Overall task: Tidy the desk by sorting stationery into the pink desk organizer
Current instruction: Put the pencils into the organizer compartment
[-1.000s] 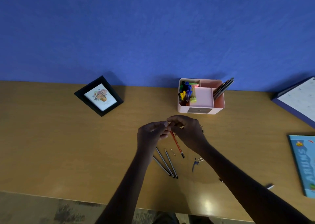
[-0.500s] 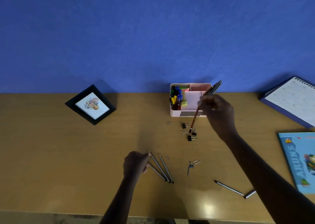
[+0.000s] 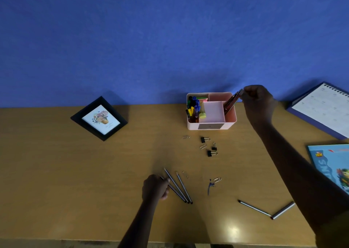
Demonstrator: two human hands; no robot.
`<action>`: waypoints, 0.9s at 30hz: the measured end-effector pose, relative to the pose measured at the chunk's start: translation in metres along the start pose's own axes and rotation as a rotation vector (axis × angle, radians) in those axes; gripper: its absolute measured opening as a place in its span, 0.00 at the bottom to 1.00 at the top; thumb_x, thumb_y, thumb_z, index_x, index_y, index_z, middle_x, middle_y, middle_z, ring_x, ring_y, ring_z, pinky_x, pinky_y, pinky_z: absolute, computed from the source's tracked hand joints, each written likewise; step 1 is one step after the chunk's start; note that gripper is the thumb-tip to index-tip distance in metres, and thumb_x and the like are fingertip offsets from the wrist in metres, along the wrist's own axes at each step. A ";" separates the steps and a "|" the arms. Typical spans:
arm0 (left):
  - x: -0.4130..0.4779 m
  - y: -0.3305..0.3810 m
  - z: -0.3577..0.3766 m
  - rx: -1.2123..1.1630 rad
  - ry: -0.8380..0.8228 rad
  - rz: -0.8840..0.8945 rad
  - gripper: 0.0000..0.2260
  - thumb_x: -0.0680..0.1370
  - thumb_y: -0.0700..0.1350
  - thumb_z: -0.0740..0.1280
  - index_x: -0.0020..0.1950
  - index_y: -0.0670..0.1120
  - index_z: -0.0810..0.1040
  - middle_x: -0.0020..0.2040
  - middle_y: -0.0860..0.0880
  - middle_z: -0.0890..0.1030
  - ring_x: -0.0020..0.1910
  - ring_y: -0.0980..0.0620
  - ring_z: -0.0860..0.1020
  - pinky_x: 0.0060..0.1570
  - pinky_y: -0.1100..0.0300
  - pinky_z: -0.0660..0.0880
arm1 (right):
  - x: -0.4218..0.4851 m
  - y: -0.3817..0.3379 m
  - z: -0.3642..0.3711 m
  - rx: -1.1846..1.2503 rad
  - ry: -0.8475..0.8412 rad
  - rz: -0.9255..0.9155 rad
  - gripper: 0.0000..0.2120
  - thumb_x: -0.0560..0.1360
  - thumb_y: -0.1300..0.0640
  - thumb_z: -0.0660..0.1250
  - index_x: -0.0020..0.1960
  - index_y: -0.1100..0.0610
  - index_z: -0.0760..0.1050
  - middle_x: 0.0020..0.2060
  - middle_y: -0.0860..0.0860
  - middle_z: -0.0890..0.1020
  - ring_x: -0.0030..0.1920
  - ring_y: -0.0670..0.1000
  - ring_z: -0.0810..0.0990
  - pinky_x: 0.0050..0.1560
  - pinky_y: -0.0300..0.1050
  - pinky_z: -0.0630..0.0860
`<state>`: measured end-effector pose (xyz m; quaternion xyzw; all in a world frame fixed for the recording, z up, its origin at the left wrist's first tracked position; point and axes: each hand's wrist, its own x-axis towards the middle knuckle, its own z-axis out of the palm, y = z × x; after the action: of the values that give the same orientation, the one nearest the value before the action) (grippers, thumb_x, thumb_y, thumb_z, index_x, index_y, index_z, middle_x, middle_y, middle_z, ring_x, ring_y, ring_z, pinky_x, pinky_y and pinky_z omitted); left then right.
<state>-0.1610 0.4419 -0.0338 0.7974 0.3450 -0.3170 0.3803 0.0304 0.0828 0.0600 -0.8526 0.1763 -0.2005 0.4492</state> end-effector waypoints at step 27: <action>-0.010 0.042 -0.019 -0.217 0.179 0.369 0.05 0.80 0.45 0.75 0.47 0.44 0.86 0.37 0.50 0.88 0.36 0.49 0.87 0.43 0.45 0.87 | -0.018 0.009 0.014 -0.104 -0.006 -0.073 0.07 0.82 0.59 0.69 0.55 0.59 0.85 0.48 0.51 0.88 0.45 0.48 0.86 0.44 0.48 0.84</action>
<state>-0.1284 0.4342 -0.0002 0.8265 0.2578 -0.1311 0.4831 0.0214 0.0963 0.0414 -0.8812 0.1537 -0.2050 0.3973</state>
